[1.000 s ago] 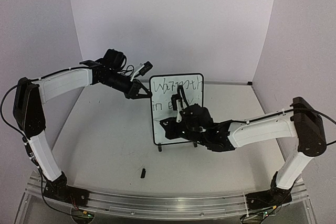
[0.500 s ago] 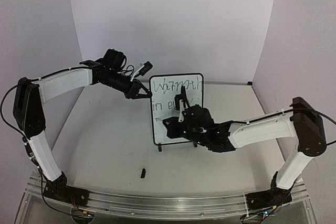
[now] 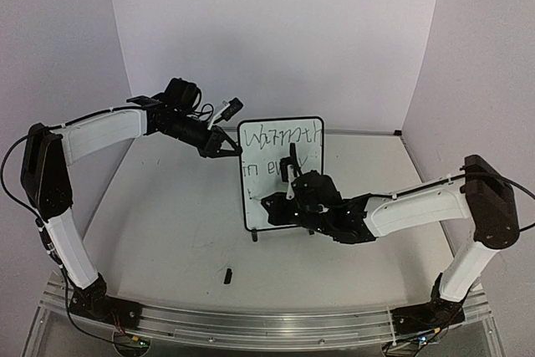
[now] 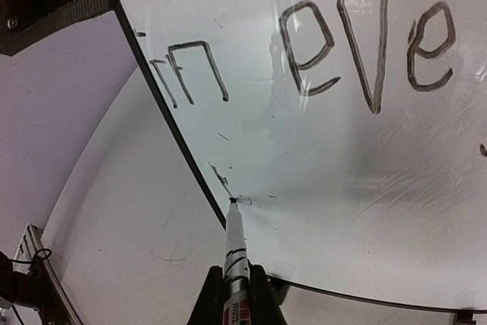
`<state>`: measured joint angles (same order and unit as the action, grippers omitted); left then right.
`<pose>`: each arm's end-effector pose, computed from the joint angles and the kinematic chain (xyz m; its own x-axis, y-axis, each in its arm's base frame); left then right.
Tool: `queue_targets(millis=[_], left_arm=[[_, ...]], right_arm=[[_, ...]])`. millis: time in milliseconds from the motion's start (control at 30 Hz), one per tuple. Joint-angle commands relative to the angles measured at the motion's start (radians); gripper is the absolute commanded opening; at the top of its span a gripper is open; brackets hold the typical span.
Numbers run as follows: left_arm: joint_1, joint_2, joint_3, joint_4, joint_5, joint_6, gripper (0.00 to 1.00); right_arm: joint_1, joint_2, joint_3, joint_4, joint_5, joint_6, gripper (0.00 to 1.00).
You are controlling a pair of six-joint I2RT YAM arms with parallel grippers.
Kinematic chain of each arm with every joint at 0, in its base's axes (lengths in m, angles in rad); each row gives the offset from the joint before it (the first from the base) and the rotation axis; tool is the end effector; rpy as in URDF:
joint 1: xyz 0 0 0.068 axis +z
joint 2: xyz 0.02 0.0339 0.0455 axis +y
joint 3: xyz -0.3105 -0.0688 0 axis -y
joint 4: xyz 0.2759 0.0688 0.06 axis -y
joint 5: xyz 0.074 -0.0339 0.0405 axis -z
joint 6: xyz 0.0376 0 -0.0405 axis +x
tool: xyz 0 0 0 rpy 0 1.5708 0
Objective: Write a sentence on the whiteboard
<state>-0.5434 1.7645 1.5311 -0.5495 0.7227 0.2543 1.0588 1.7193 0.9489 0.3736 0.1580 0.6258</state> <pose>0.3591 -0.2460 0.3407 -0.3858 0.4535 -0.8034 0.9156 0.2950 -0.2732 0.2052 0.3530 0.2285 -0.6161 0.0844 -0.7831 -0.5292 0.6920 0.4909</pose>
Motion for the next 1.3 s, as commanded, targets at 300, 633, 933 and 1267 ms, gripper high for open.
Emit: queue_targets(millis=[300,633,933,1267], left_arm=[[-0.006,-0.033,-0.012,-0.026,-0.044,0.045,0.0],[-0.006,-0.033,-0.011,-0.026,-0.045,0.045,0.0],[-0.006,-0.035,-0.011,-0.026,-0.044,0.045,0.0],[-0.006,-0.033,-0.011,-0.026,-0.043,0.045,0.0]], right_arm=[[-0.009,0.04,0.011,-0.035,-0.001,0.047,0.0],[-0.009,-0.023,-0.028,0.036,0.034,0.041,0.0],[-0.009,-0.043,-0.057,0.073,0.063,0.052,0.0],[-0.009,-0.053,-0.085,0.026,0.092,0.088,0.0]])
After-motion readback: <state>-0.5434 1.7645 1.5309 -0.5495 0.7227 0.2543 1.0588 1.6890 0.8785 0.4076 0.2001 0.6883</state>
